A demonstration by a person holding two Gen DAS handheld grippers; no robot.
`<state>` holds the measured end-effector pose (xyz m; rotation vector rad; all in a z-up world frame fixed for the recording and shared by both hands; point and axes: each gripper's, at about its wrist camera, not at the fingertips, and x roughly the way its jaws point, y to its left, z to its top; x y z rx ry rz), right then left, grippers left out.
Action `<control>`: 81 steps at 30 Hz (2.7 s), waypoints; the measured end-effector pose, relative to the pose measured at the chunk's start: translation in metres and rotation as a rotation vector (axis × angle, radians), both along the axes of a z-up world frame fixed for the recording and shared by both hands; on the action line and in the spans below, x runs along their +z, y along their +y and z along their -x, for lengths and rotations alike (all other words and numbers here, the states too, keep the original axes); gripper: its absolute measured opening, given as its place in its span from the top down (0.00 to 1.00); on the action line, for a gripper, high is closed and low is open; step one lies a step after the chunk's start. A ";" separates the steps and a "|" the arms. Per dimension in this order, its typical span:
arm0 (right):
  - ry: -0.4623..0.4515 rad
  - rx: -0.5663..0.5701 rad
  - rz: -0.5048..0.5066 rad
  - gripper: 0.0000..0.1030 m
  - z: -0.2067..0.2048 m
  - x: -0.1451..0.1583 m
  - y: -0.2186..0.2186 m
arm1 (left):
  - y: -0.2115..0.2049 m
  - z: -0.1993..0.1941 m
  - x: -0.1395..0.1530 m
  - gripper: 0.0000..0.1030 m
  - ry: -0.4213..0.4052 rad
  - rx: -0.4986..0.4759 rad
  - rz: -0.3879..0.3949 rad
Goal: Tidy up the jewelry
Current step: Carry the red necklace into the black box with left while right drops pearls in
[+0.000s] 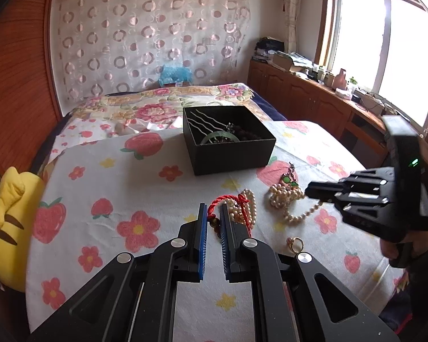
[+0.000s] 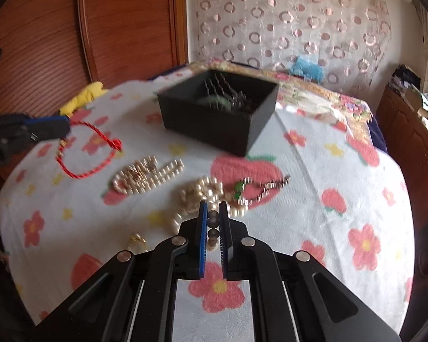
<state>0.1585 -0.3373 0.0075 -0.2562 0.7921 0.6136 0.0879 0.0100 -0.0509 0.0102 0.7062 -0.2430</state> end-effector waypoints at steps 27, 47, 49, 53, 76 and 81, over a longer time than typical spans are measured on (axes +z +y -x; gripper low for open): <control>-0.283 0.035 -0.074 0.92 -0.033 0.163 0.026 | 0.002 -0.046 0.050 0.92 -0.117 -0.017 0.033; -0.324 -0.049 -0.178 0.92 -0.098 0.206 0.043 | 0.002 -0.076 0.056 0.92 -0.123 -0.001 -0.002; -0.323 -0.055 -0.176 0.92 -0.100 0.206 0.043 | 0.002 -0.076 0.055 0.92 -0.122 0.001 -0.002; -0.303 -0.056 -0.160 0.92 -0.104 0.193 0.046 | 0.003 -0.079 0.055 0.92 -0.120 0.000 0.001; -0.140 -0.006 -0.086 0.91 -0.119 0.101 0.048 | -0.016 -0.134 0.032 0.92 -0.078 -0.033 -0.029; -0.138 0.006 -0.079 0.91 -0.122 0.096 0.047 | -0.019 -0.146 0.023 0.92 -0.056 -0.039 -0.029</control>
